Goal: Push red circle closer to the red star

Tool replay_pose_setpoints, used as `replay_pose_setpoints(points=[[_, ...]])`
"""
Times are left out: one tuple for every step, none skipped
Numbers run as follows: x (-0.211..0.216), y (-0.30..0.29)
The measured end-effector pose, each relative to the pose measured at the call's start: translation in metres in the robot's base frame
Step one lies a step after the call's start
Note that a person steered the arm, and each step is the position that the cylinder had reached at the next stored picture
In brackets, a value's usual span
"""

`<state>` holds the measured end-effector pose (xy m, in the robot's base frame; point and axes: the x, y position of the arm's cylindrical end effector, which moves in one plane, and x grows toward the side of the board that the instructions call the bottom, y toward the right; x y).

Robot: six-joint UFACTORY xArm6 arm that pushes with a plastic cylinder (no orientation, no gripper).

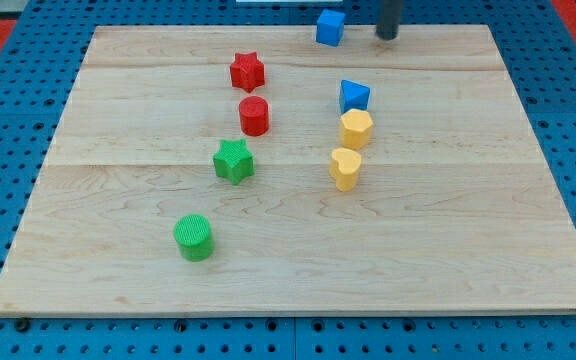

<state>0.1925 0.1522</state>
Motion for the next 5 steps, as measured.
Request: replay_pose_setpoints(points=[[-0.001,-0.01],[0.001,-0.084],[0.051,-0.203],[0.069,-0.282],[0.029,-0.327]])
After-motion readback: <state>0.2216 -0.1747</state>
